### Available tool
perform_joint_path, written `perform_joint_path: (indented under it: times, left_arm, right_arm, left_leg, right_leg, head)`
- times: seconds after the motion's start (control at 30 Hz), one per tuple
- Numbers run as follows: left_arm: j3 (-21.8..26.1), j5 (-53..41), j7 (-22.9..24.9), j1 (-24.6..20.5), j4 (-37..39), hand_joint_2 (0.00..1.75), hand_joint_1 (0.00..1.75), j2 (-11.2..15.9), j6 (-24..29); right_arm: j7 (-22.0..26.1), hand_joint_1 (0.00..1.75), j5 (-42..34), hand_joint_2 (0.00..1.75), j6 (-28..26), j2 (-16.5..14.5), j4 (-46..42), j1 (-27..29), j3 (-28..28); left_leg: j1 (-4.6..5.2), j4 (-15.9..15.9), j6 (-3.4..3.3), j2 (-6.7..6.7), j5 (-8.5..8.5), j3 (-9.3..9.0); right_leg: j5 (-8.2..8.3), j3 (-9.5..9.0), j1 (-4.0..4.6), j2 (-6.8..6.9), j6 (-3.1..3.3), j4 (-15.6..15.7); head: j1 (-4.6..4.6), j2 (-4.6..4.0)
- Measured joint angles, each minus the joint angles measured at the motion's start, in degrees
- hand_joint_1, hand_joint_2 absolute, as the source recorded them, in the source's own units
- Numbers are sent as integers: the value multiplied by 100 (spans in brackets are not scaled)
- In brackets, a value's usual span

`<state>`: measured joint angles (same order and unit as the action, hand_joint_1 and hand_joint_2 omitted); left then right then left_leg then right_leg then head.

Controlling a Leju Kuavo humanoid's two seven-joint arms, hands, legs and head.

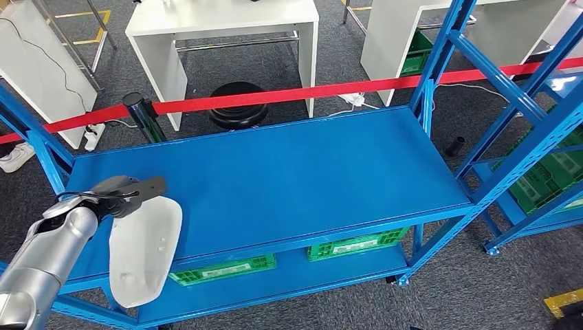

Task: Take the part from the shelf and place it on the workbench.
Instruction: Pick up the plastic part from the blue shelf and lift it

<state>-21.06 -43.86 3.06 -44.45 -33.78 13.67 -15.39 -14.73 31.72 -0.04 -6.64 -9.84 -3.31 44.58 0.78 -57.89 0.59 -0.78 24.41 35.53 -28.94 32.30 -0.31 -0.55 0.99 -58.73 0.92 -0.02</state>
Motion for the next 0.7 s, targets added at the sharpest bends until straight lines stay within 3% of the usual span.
perform_joint_path:
  times: [0.7]
  left_arm:
    - [-208,349,-271,-119,323,175,175,-33,38]
  right_arm:
    - [0,0,77,0,-9,-2,0,2,15]
  left_leg:
    - [0,0,0,-1,0,0]
  right_leg:
    - [0,-3,0,1,0,0]
  head:
    - [0,0]
